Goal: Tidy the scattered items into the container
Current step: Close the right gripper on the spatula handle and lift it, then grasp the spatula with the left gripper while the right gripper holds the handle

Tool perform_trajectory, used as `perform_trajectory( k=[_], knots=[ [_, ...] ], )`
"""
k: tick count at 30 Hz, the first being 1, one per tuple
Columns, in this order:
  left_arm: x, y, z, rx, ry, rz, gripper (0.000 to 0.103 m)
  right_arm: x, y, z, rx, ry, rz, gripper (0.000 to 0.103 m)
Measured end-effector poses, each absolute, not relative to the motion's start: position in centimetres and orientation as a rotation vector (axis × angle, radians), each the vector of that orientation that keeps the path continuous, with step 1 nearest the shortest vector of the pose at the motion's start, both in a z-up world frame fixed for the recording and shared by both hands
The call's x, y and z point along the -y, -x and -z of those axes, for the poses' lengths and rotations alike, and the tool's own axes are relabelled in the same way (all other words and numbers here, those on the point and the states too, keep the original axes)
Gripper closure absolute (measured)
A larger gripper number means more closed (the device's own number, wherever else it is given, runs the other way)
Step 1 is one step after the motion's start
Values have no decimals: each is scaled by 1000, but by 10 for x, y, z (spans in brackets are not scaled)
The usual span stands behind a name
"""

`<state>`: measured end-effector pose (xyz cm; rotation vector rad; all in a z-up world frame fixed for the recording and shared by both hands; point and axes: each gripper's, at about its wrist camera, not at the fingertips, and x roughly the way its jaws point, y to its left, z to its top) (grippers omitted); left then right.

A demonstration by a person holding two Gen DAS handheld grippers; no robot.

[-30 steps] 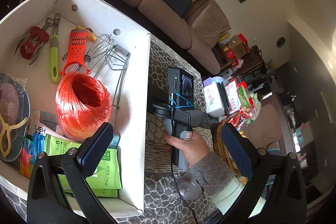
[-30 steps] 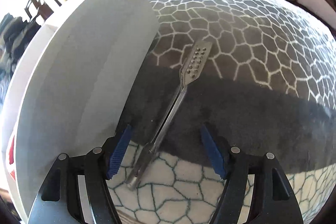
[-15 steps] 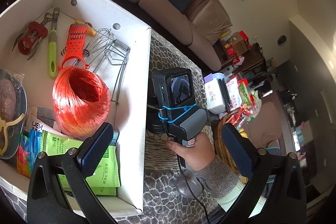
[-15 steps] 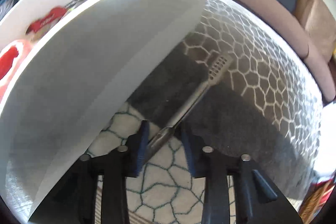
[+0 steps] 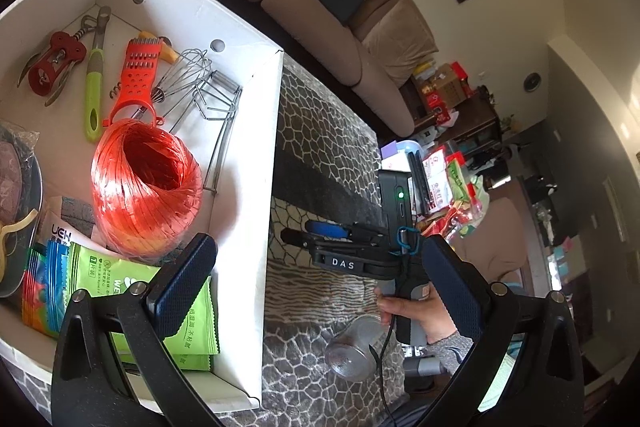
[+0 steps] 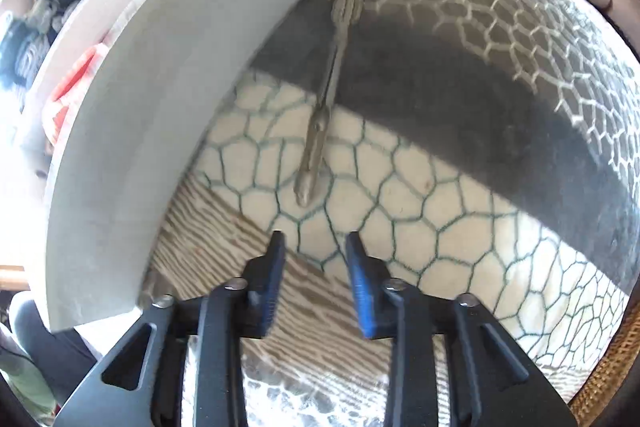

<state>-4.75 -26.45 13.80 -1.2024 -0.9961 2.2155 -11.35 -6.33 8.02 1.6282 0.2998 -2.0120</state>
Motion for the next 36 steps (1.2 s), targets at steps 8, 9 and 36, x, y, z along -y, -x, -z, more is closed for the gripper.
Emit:
perform_trajectory(
  k=[8, 9, 36],
  knots=[
    [273, 50, -137, 1019, 1201, -2216, 0, 65, 162, -74, 29, -1599, 2104, 38],
    [274, 50, -136, 1022, 1201, -2213, 0, 60, 164, -68, 33, -1615, 2124, 38],
    [209, 29, -138, 926, 1265, -2022, 0, -10, 64, -128, -15, -1737, 1977, 92]
  ],
)
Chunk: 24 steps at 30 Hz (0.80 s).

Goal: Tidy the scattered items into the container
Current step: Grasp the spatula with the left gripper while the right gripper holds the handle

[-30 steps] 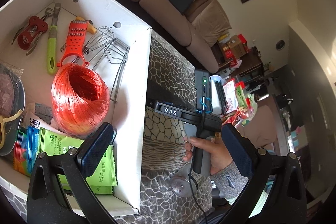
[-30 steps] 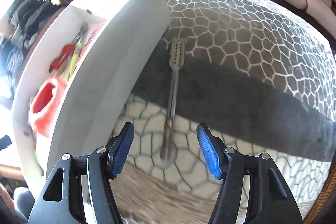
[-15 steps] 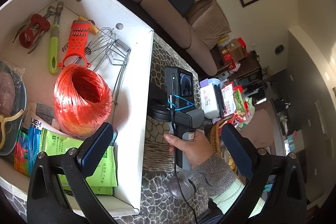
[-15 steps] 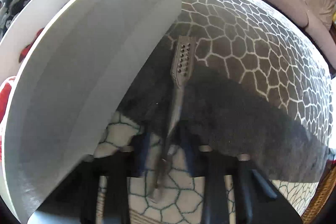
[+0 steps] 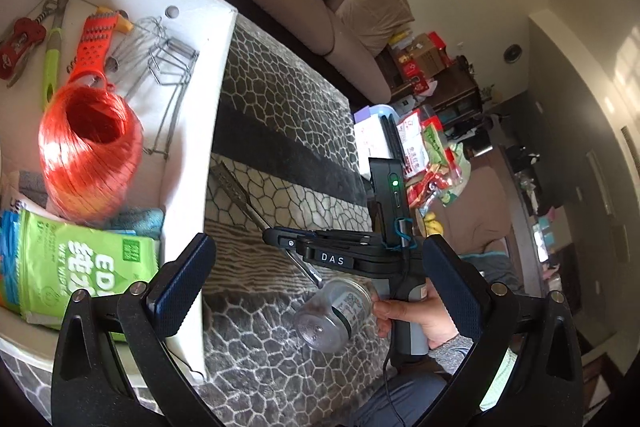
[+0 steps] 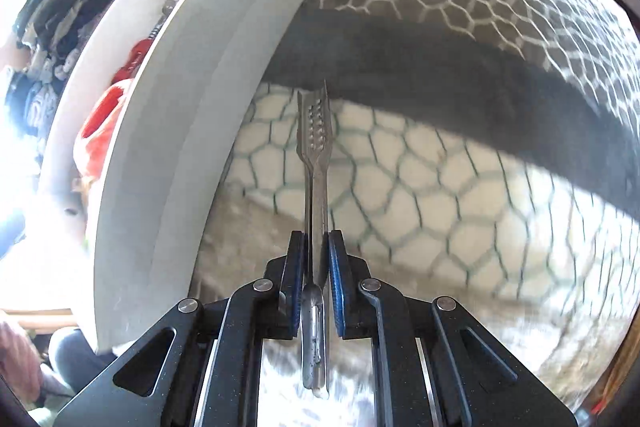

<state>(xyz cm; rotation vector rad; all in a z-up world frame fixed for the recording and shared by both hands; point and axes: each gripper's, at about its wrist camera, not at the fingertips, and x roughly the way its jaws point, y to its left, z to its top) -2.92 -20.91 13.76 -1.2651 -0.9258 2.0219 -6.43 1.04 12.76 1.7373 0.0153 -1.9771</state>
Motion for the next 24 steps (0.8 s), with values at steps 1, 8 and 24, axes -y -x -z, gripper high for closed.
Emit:
perform_trajectory(
  k=[1, 8, 24],
  knots=[
    [198, 23, -132, 940, 1283, -1968, 0, -21, 56, -132, 10, -1744, 1976, 92],
    [155, -41, -52, 1357, 1311, -1719, 0, -73, 18, -136, 108, -1740, 1978, 92],
    [141, -57, 41, 1719, 1232, -1702, 50, -47, -47, -87, 114, -1669, 1820, 92]
  ],
)
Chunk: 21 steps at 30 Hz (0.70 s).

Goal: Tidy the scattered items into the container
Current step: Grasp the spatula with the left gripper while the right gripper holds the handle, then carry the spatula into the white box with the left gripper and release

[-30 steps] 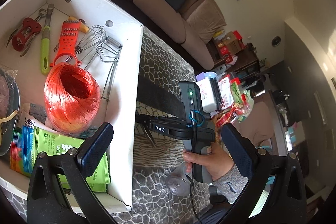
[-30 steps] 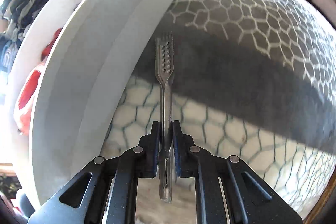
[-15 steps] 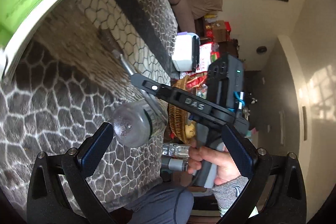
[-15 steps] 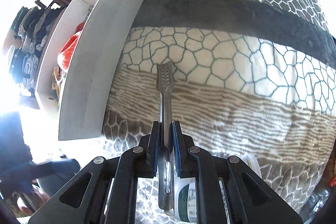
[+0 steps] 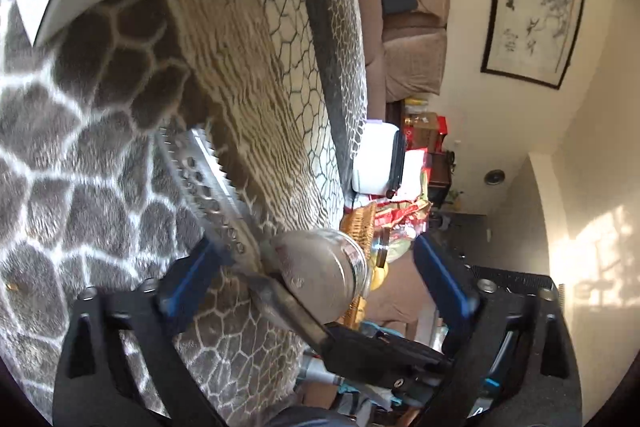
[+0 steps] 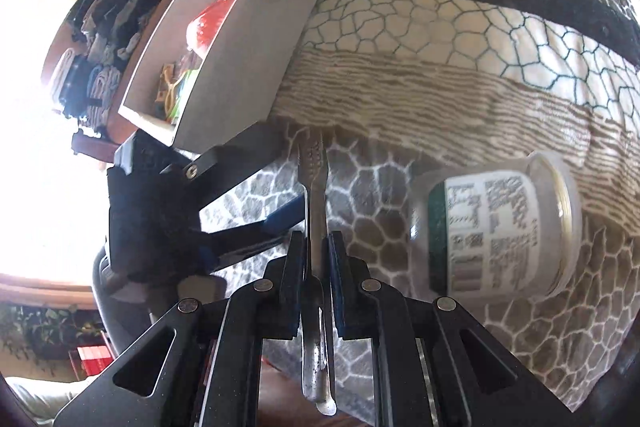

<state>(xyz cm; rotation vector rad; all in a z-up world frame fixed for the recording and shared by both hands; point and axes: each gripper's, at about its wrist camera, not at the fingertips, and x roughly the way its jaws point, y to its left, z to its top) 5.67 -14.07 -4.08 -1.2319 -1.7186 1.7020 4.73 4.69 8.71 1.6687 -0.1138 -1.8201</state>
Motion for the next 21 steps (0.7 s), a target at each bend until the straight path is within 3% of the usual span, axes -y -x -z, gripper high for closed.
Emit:
perform_trajectory(
  k=[1, 3, 10, 18, 20, 21],
  knots=[
    [141, -60, 44, 1714, 1250, -1690, 71, -43, -55, -84, 91, -1665, 1814, 92],
    [145, -69, 42, 1682, 1264, -1735, 86, -37, -67, -77, 88, -1659, 1795, 92],
    [167, -88, 7, 1558, 1255, -1843, 86, -30, -106, -68, 125, -1583, 1797, 90],
    [195, -97, -55, 1483, 1199, -1964, 86, -9, -122, -97, 162, -1417, 1858, 86],
    [211, -93, -75, 1472, 1166, -1984, 87, -1, -120, -107, 175, -1388, 1853, 84],
    [220, -90, -85, 1468, 1150, -1998, 87, 3, -118, -113, 176, -1375, 1855, 78]
  ],
)
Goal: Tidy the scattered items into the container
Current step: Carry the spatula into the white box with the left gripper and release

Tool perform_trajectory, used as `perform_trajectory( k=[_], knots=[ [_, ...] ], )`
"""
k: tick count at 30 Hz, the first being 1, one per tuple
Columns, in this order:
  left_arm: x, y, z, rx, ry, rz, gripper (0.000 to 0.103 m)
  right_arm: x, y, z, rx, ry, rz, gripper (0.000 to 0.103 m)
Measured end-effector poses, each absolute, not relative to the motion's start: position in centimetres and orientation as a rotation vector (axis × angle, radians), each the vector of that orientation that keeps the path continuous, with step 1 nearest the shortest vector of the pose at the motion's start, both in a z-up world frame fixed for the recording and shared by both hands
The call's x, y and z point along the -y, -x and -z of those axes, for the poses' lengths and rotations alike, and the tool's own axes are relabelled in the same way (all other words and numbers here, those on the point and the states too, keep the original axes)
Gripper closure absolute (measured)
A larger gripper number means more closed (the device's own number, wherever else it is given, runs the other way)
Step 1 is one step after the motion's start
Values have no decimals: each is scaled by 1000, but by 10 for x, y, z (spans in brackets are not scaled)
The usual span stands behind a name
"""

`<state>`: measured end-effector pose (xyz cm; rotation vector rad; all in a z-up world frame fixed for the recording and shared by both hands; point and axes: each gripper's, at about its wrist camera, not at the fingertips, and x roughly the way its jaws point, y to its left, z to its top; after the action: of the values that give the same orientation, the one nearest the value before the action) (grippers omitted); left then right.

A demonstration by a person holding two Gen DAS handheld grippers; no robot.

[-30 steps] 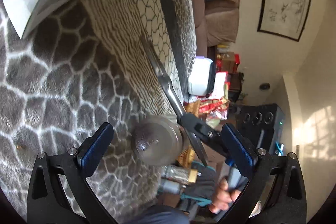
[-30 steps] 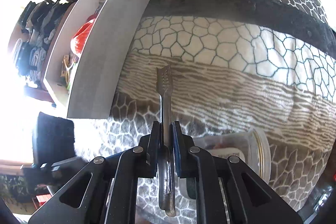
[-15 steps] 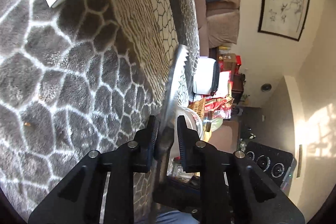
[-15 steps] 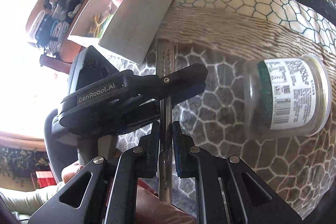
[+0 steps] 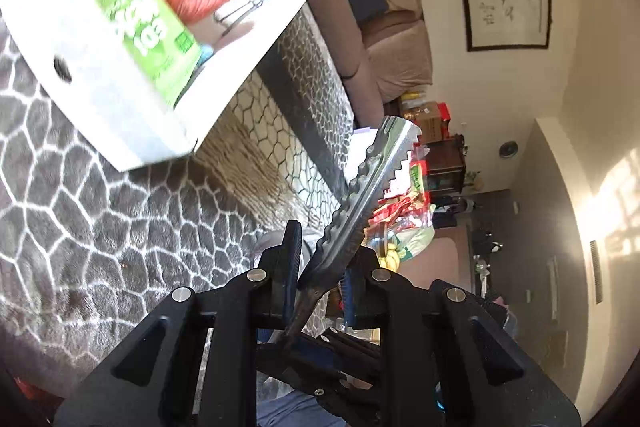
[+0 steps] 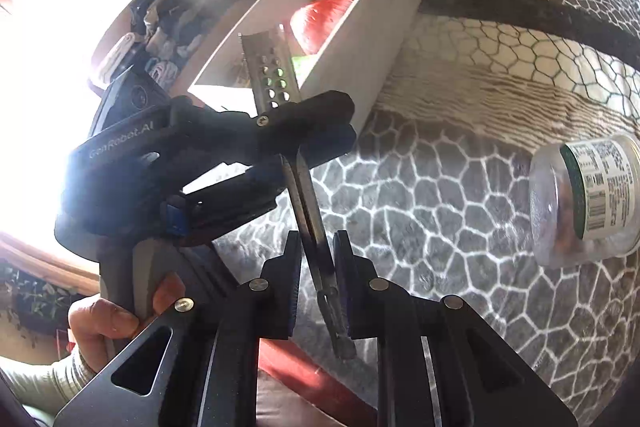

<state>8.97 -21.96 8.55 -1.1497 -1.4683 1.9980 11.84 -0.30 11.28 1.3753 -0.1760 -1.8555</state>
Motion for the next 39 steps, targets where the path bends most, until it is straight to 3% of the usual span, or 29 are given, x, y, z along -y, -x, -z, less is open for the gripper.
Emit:
perform_trajectory(
  k=[4, 5, 12, 16, 24, 35, 39],
  knots=[
    [264, -75, -122, 1471, 1093, -2067, 87, 18, -112, -140, 219, -1278, 1871, 30],
    [278, -69, -131, 1465, 1088, -2091, 88, 20, -110, -147, 238, -1249, 1873, 29],
    [381, -6, -200, 1212, 1205, -2449, 89, 38, -80, -183, 218, -1157, 1906, 25],
    [418, 35, -211, 1093, 1282, -2600, 88, 58, -43, -188, 214, -1141, 1897, 25],
    [441, 120, -158, 1049, 1402, -2643, 89, 102, 26, -186, 138, -1148, 1899, 25],
    [395, 220, -99, 651, 1738, -2736, 89, 102, 56, -152, 138, -1207, 1876, 25],
    [375, 241, -82, 642, 1811, -2694, 85, 95, 65, -139, 164, -1229, 1874, 25]
  ],
)
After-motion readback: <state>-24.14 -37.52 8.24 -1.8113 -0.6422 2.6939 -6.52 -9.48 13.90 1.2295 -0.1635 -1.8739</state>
